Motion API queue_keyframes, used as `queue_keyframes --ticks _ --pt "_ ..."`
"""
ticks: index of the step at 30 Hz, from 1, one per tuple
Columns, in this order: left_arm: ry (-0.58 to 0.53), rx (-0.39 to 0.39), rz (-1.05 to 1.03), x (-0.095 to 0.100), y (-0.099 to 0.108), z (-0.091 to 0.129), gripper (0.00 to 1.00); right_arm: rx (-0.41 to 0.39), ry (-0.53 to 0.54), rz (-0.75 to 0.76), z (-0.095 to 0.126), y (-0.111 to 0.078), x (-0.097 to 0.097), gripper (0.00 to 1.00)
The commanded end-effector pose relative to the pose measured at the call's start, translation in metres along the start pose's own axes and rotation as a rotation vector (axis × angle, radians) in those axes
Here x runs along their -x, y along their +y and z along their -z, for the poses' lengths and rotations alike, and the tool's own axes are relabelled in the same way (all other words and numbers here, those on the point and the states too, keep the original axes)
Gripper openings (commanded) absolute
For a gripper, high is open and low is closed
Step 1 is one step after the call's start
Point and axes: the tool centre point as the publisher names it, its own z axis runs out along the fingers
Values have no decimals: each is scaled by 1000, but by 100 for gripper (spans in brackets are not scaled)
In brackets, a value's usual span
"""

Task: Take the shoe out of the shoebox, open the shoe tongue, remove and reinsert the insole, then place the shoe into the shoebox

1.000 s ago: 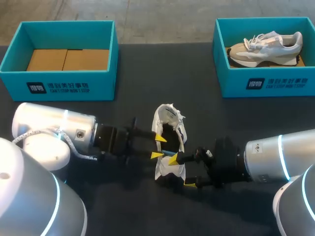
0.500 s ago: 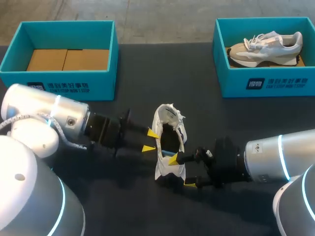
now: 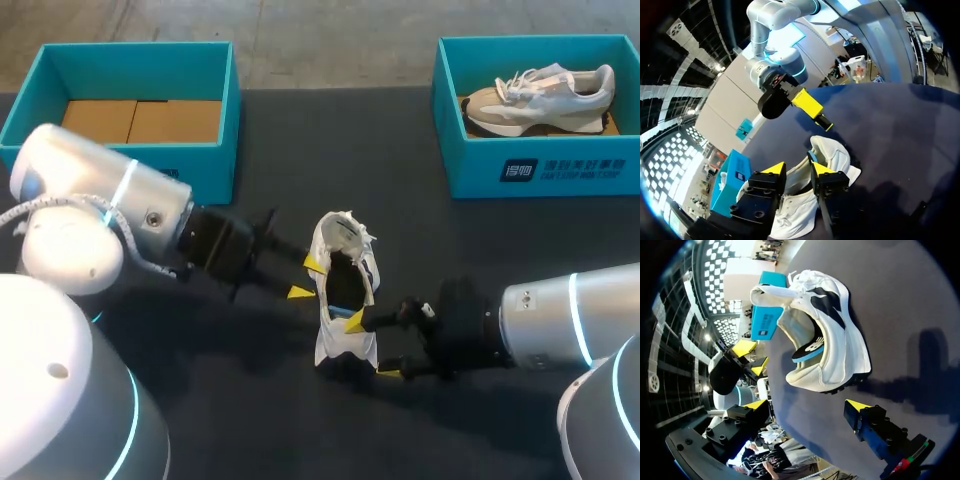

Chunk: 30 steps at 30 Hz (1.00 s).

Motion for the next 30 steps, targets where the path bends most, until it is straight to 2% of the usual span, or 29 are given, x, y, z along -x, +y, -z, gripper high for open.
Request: queue_keyframes --ticks 1,13,16,18,26,30 --pt "113 11 -11 9 -1 0 33 3 6 3 24 -3 3 100" --pt "306 38 -92 10 -6 -5 29 6 6 12 70 3 21 100" --pt "340 51 -111 10 -4 -6 21 -3 -3 16 82 5 27 100" --pt "366 58 -125 10 -6 -8 6 -9 1 16 89 7 30 100" --pt "444 80 -164 10 -5 -10 9 -15 -22 23 109 13 37 100" --pt "478 91 -185 12 -6 -12 3 -20 -35 28 118 15 40 100"
